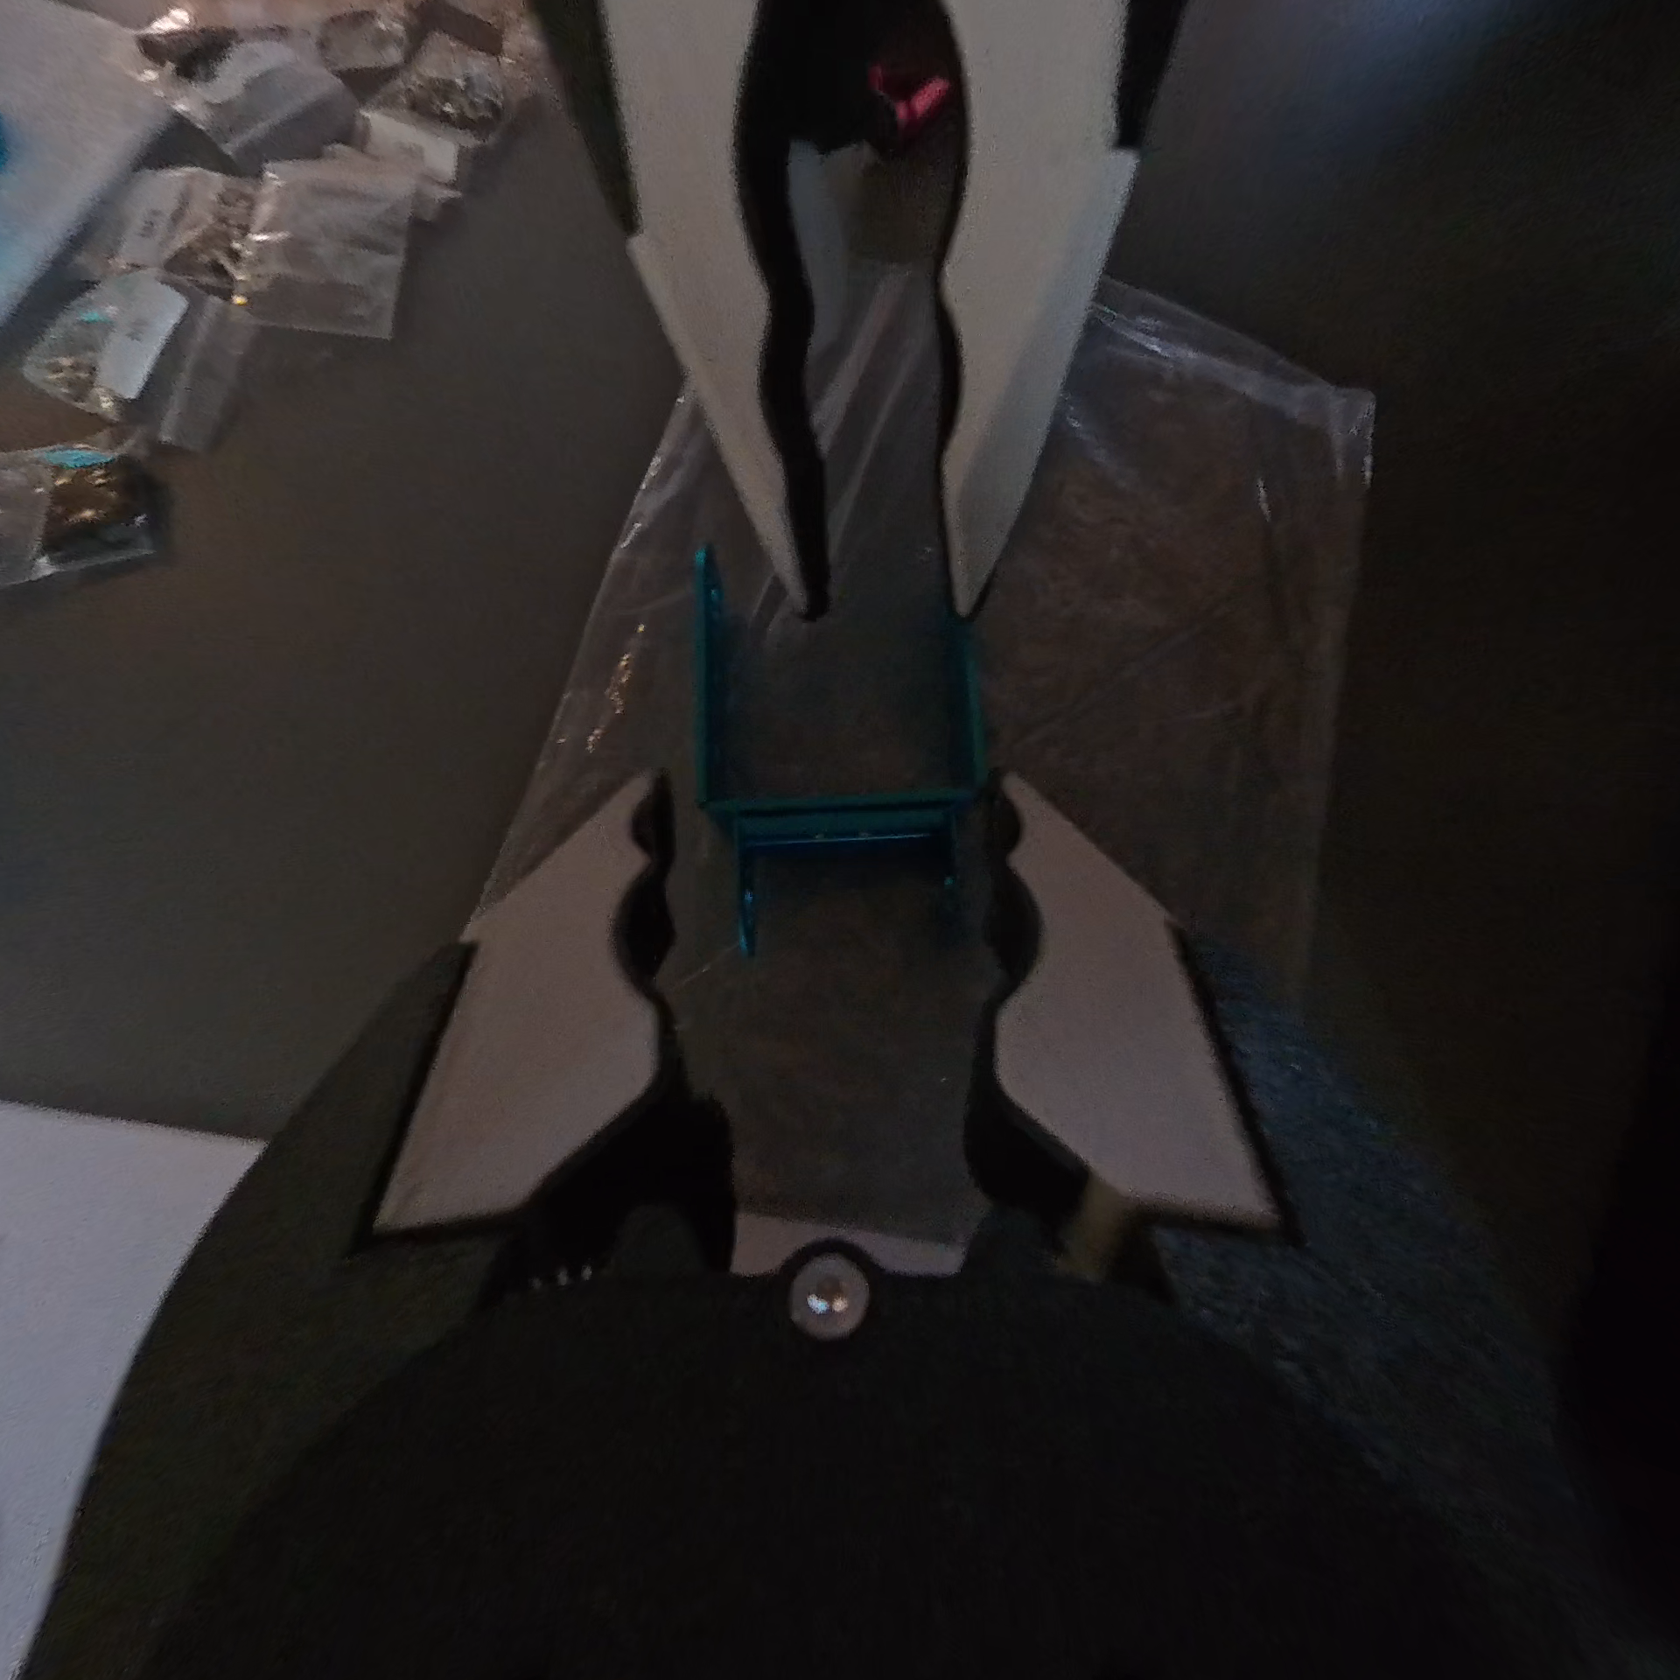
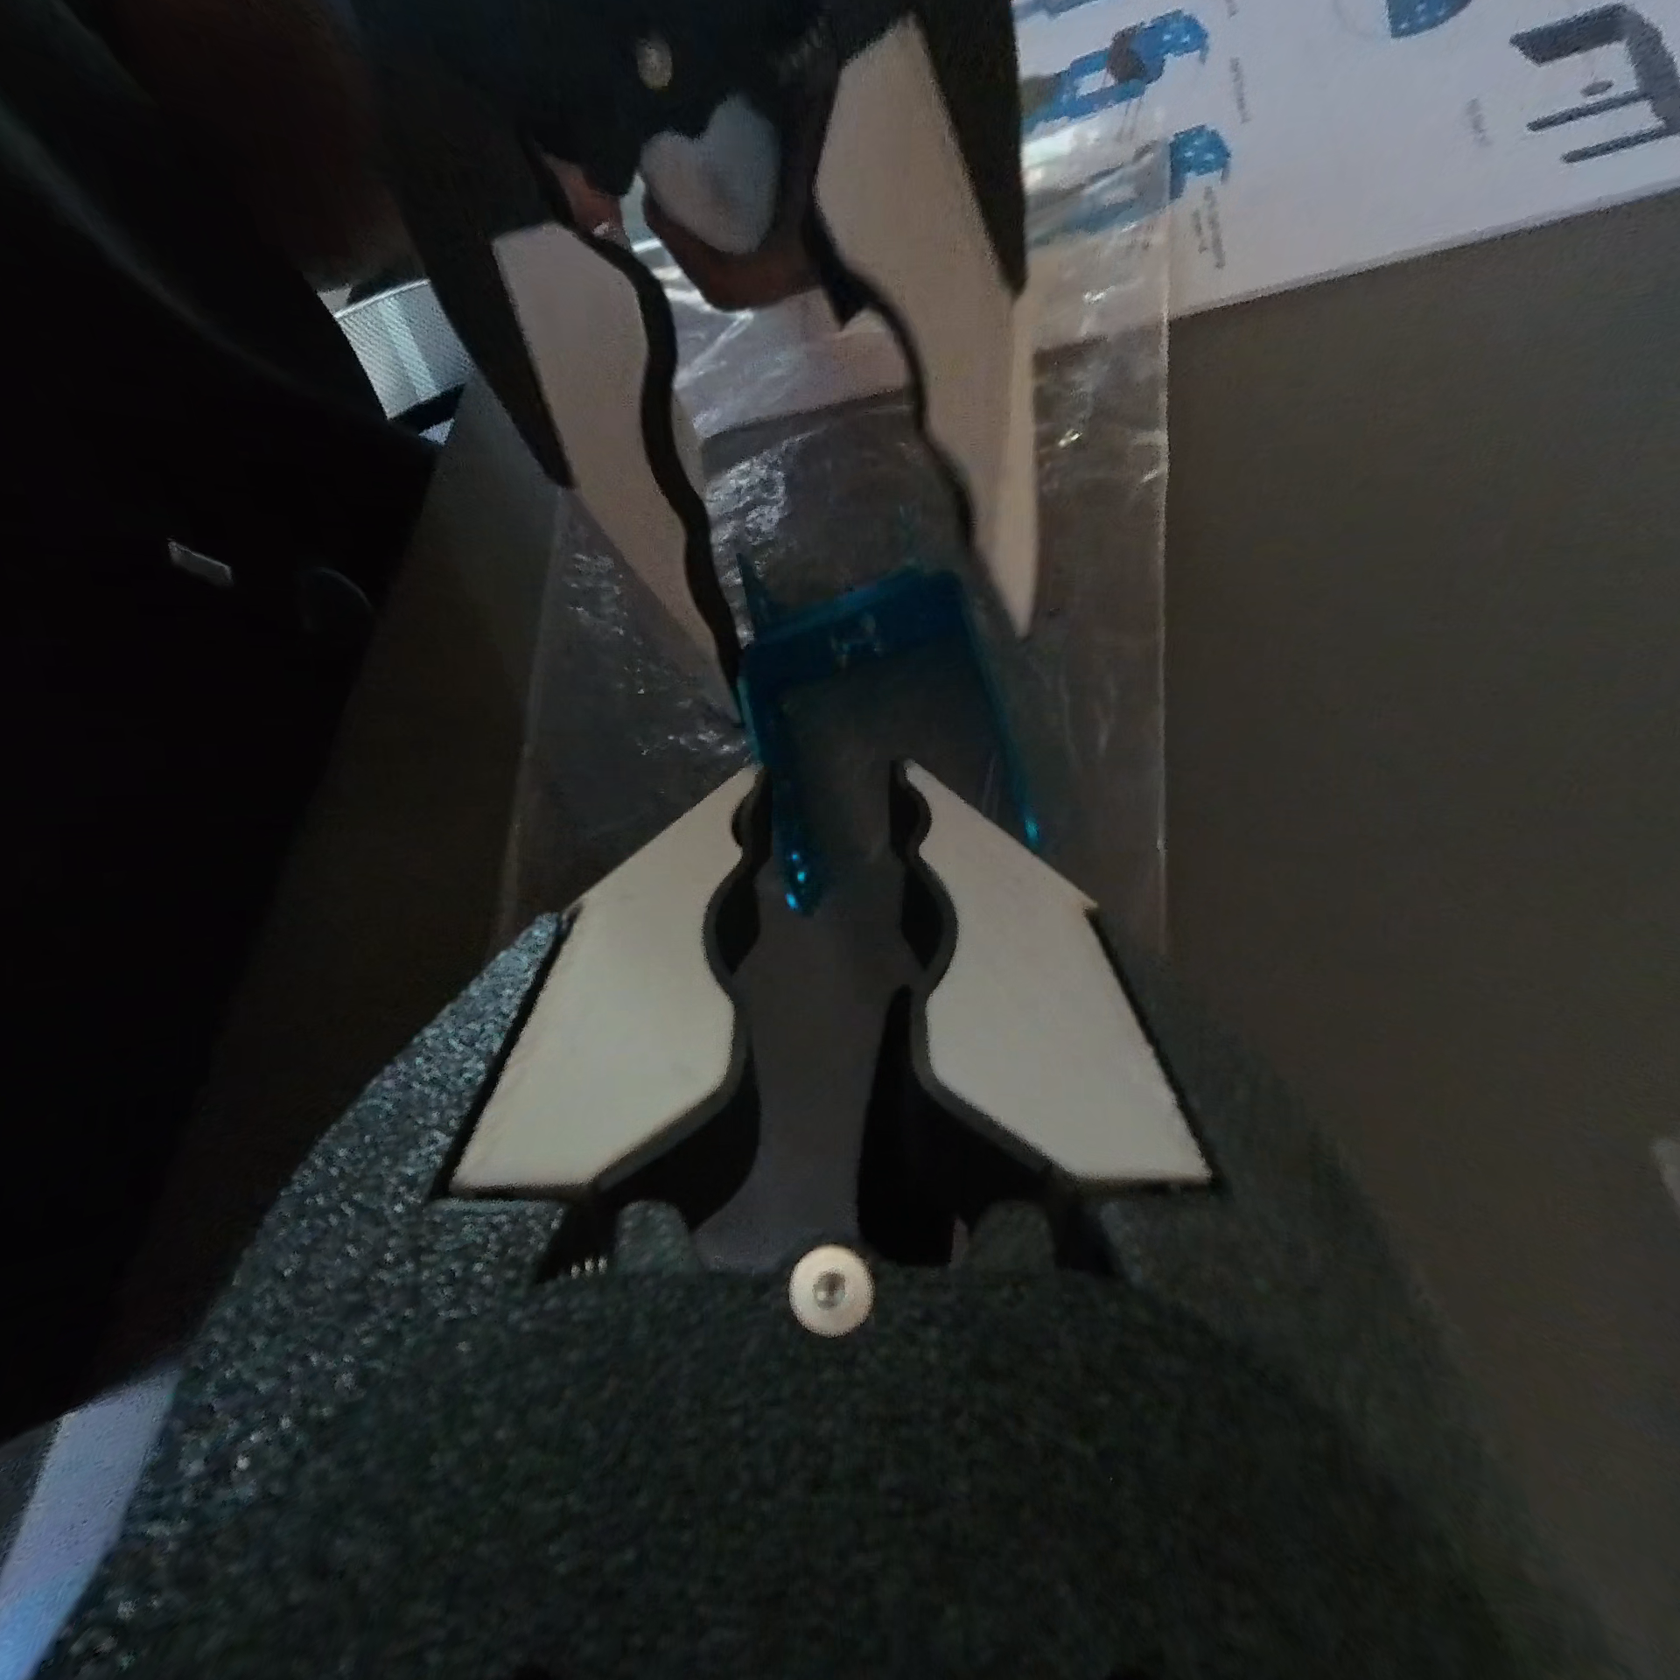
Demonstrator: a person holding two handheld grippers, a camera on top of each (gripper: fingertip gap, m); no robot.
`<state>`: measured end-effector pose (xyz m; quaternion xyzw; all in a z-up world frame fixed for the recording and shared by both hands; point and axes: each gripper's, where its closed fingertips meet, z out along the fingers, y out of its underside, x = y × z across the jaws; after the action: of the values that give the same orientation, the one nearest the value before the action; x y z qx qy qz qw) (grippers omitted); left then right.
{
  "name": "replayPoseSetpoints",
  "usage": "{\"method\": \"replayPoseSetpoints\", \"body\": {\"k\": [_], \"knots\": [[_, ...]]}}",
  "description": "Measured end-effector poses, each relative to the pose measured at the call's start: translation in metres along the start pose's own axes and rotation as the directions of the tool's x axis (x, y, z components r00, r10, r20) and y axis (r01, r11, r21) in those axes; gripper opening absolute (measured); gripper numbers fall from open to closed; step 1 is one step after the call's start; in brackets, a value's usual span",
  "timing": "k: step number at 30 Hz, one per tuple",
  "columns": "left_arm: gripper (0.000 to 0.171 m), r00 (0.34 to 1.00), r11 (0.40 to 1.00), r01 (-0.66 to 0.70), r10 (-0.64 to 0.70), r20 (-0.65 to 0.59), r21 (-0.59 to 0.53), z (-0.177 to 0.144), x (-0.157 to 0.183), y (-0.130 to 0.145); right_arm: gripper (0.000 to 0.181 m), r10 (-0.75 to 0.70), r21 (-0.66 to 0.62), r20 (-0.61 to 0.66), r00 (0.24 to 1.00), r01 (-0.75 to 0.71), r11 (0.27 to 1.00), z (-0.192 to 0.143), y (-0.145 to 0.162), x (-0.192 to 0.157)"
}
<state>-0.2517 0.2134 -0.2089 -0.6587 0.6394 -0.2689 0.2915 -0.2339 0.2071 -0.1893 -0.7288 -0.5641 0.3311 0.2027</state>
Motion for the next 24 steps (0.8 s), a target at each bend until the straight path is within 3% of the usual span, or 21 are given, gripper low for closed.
{"method": "replayPoseSetpoints", "body": {"k": [1, 8, 13, 24], "knots": [[0.061, 1.000, 1.000, -0.016, 0.016, -0.013, -0.004, 0.002, 0.003, 0.000, 0.025, -0.015, 0.005, 0.002, 1.000, 0.015, 1.000, 0.001, -0.002, 0.000], [0.061, 1.000, 1.000, 0.000, 0.000, 0.021, -0.008, -0.029, 0.016, 0.012, 0.024, -0.187, -0.077, 0.053, 0.981, 0.191, 0.979, 0.014, -0.013, -0.014], [0.060, 0.997, 0.999, 0.044, -0.042, 0.062, -0.018, -0.049, 0.024, 0.030, 0.018, -0.320, -0.229, 0.052, 0.946, 0.323, 0.918, 0.034, -0.001, -0.013], [0.060, 0.992, 0.995, 0.085, -0.090, 0.088, 0.058, -0.061, 0.037, 0.039, 0.012, -0.357, -0.314, 0.044, 0.933, 0.352, 0.882, 0.042, 0.002, -0.013]]}}
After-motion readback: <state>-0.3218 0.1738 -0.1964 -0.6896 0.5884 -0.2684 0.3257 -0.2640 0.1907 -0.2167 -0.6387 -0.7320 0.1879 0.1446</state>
